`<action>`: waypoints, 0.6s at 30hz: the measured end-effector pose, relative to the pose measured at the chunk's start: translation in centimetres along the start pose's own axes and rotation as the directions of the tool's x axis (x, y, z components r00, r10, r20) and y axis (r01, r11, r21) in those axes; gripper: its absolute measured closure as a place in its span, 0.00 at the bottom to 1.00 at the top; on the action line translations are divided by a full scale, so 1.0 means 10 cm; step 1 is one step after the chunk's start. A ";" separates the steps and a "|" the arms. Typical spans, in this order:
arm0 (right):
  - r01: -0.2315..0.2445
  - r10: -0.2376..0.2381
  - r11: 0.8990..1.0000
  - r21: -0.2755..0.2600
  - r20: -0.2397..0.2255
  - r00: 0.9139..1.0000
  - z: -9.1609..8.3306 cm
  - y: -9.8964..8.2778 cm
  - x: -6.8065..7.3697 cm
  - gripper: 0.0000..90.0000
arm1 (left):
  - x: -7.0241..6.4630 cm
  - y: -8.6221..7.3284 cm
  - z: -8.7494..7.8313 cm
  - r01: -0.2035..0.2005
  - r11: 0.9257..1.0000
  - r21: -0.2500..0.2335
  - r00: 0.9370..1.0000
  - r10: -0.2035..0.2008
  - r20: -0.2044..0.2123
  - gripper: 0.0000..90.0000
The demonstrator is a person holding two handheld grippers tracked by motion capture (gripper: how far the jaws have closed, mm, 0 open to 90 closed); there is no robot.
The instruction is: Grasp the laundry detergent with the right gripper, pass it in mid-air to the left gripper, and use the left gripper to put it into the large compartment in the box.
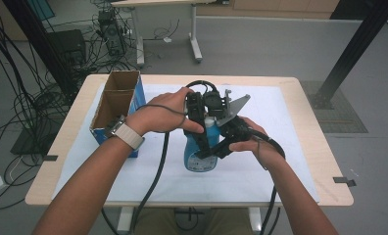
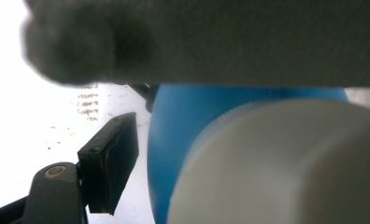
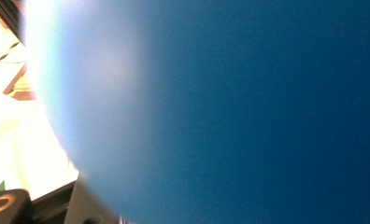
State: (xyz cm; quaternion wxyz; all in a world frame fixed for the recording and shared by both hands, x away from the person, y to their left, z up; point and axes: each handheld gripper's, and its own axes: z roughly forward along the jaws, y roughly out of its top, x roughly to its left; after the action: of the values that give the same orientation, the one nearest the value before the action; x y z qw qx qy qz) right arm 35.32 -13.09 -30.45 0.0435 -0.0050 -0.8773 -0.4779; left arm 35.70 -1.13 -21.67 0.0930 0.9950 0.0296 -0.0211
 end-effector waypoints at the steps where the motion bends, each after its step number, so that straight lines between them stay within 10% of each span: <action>1: 0.000 0.000 1.000 0.000 0.000 1.000 0.00 0.00 0.00 0.49 | 0.00 0.00 0.00 0.000 1.000 0.000 1.000 0.000 0.000 0.27; 18: 0.004 -0.004 1.000 0.010 0.002 1.000 0.03 -0.01 0.00 0.49 | 0.01 -0.02 0.01 -0.001 1.000 0.005 0.999 0.001 0.042 0.39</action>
State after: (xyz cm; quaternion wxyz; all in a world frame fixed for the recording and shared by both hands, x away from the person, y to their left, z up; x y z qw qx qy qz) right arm 35.34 -12.92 -30.66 0.0418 -0.0035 -0.8798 -0.4734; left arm 35.78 -0.97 -21.77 0.0909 0.9946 0.0271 -0.0422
